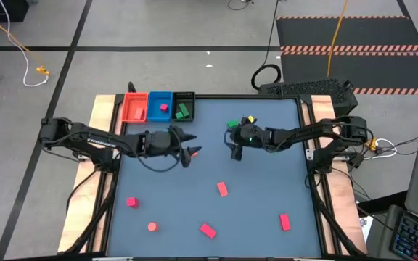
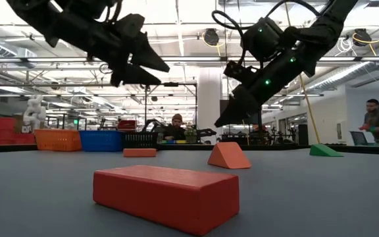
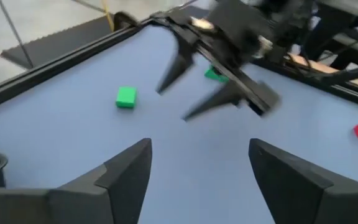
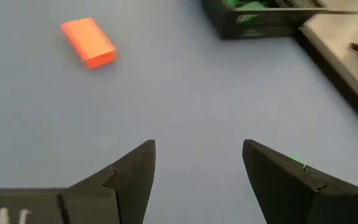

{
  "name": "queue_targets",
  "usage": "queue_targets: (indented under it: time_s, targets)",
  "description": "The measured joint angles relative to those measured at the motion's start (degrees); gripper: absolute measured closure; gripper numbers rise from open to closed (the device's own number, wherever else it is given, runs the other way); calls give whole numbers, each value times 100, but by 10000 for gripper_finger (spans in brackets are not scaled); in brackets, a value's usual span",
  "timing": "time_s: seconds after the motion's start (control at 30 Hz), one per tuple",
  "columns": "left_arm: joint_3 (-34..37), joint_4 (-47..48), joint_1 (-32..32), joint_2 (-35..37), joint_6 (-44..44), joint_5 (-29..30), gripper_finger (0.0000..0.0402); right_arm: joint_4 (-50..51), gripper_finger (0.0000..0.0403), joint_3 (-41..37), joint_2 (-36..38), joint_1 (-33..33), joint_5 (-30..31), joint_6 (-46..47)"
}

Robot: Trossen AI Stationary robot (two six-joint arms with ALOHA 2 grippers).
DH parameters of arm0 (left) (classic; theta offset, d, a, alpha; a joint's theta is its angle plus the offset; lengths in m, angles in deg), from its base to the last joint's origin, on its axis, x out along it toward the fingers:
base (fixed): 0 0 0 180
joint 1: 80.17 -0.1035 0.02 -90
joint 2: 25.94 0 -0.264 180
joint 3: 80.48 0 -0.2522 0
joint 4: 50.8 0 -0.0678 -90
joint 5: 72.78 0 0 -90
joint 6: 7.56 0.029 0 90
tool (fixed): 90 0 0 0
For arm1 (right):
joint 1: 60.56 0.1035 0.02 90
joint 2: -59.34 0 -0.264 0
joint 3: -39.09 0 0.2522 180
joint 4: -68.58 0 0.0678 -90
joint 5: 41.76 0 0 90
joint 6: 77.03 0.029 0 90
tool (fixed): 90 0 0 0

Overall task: Sort & place blocks by color
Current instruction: Put the green block into the black bin

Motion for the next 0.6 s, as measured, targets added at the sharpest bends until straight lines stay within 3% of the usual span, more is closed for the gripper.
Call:
queue_targets:
  time_s: [0.1,0.3,0.6]
  targets:
    - [89,-176,97,-1,204,38,149,398,167,198,191,-419,-378,-283]
    - [124,-600,59,1,629,42,157,2968,167,1581,63,-1036,-693,-830]
    - [126,-980,-207,1,934,-53,158,4176,167,2621,-814,-1307,-709,-730]
